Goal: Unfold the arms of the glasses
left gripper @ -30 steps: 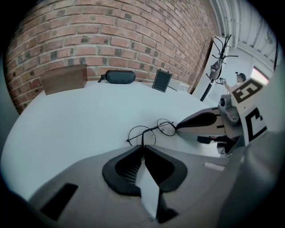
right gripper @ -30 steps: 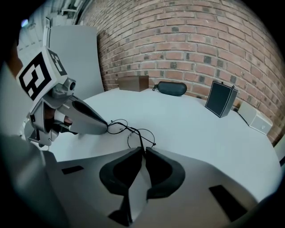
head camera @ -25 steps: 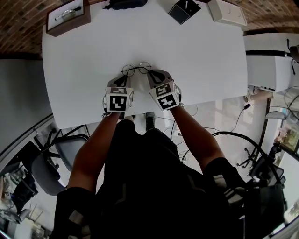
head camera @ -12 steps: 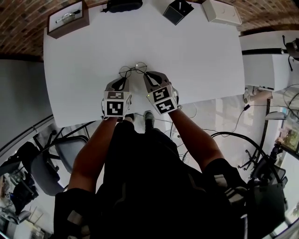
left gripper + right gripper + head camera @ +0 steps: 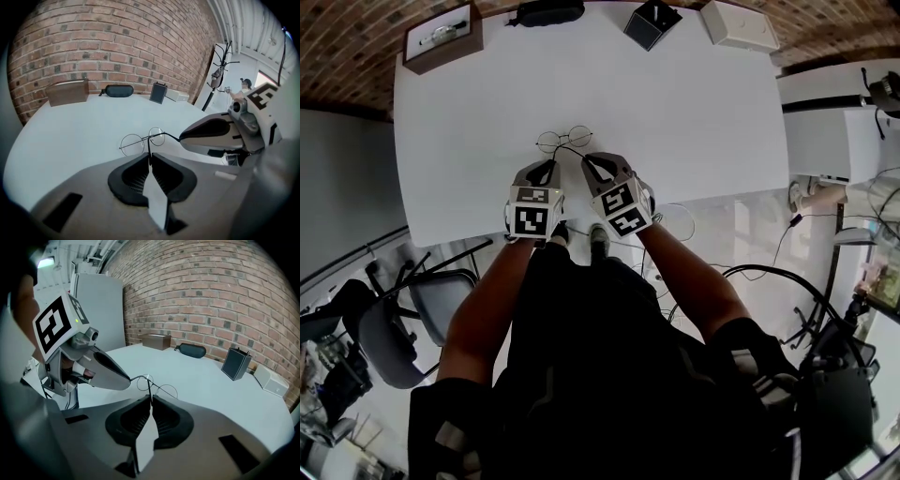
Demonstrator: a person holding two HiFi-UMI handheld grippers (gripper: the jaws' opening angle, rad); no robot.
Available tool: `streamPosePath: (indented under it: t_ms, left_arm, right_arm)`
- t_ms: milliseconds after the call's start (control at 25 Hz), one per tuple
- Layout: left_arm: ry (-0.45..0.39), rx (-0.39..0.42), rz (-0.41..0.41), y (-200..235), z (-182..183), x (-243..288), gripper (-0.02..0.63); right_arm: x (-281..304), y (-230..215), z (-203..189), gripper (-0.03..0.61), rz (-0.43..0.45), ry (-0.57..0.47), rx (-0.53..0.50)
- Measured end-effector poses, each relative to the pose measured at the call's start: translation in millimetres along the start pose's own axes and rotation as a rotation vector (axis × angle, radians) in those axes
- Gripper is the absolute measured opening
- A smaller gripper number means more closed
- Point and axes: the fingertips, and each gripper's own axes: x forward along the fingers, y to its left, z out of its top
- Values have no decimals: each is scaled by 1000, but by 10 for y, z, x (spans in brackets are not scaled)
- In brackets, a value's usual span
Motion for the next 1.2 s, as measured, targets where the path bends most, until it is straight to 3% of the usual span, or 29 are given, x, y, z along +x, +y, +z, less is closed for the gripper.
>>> streamPosePath:
  t_ms: [440, 720, 1000, 1200]
  left_arm:
    - [65, -18, -29, -205, -364, 50, 29]
    - [92, -19, -61, -288, -513, 141, 30]
    - [43, -28, -125, -388, -432, 177, 32]
    - [17, -37, -110, -317, -440, 144, 124]
  right_arm:
    - [39, 320, -362, 20, 81, 86, -17]
    - [182, 331, -466, 20, 86, 121, -45]
    - [220, 259, -507, 25, 86, 150, -59]
    - [144, 310, -572, 95, 125, 154, -23]
